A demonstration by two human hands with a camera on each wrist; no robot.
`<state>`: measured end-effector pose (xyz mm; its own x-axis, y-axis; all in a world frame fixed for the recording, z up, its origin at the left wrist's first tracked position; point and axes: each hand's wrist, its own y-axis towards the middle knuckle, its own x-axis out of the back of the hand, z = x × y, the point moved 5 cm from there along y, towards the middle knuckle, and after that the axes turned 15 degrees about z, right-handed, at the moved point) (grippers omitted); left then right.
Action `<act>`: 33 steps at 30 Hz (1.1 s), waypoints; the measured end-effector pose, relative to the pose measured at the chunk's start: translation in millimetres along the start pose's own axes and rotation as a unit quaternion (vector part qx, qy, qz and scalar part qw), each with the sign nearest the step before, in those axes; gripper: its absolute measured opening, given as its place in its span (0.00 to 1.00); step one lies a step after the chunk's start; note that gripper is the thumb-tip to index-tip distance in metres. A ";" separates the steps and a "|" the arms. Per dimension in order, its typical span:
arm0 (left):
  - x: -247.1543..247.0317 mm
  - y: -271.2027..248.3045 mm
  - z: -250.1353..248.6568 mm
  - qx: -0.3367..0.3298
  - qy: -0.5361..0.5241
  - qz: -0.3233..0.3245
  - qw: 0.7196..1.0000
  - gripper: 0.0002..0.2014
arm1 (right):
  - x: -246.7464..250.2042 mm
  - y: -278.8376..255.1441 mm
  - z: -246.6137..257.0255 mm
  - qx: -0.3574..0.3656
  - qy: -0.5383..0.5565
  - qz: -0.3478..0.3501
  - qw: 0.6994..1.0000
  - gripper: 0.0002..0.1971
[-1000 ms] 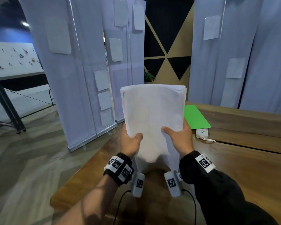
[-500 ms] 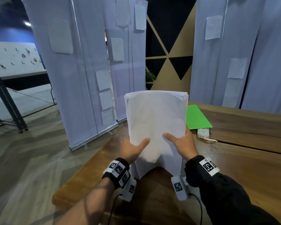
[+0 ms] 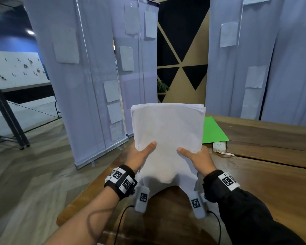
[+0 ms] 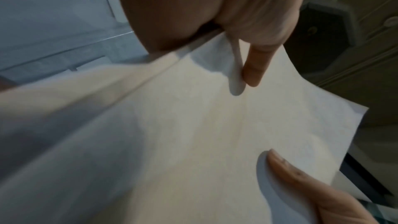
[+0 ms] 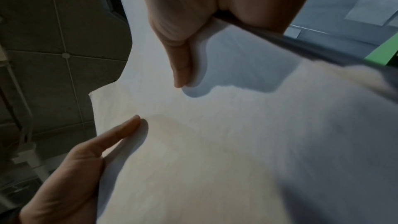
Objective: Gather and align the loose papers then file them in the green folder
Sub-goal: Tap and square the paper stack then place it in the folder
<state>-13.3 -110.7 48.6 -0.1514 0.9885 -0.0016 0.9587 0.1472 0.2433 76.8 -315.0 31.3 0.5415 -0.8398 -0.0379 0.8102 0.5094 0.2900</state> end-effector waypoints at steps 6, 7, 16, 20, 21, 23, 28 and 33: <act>4.3 3.7 5.5 0.007 0.028 0.014 0.999 0.24 | 0.4 -6.9 29.6 0.038 -0.055 -0.052 0.996 0.18; 3.6 3.6 4.7 0.009 0.030 0.017 0.999 0.24 | 0.8 -8.3 42.7 0.068 -0.071 -0.082 0.992 0.20; 2.9 -0.3 2.2 -0.001 0.037 0.018 0.999 0.22 | -5.3 -9.6 132.1 0.286 -0.270 -0.103 0.914 0.24; 4.0 -1.0 3.8 -0.006 0.028 0.021 0.999 0.25 | -2.6 -11.9 127.7 0.305 -0.313 -0.139 0.889 0.12; 4.2 -1.1 4.2 -0.007 0.022 0.021 1.000 0.25 | -1.4 -12.3 127.0 0.299 -0.303 -0.149 0.892 0.12; 2.2 -2.1 2.6 -0.013 0.007 0.023 1.000 0.26 | -0.5 -12.2 127.1 0.288 -0.286 -0.157 0.901 0.11; -1.1 -1.9 -10.6 -0.050 -0.061 -0.027 0.996 0.32 | -2.2 -6.2 129.1 0.263 -0.261 -0.137 0.919 0.07; -0.4 -2.1 -71.0 -0.205 0.110 -0.128 0.964 0.33 | -0.8 -3.5 127.2 0.250 -0.251 -0.131 0.926 0.09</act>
<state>-32.3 -113.9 117.0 -0.4614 0.8833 0.0828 0.7142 0.3144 0.6254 45.0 -340.0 151.9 0.0667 -0.9677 0.2433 0.6268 0.2303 0.7443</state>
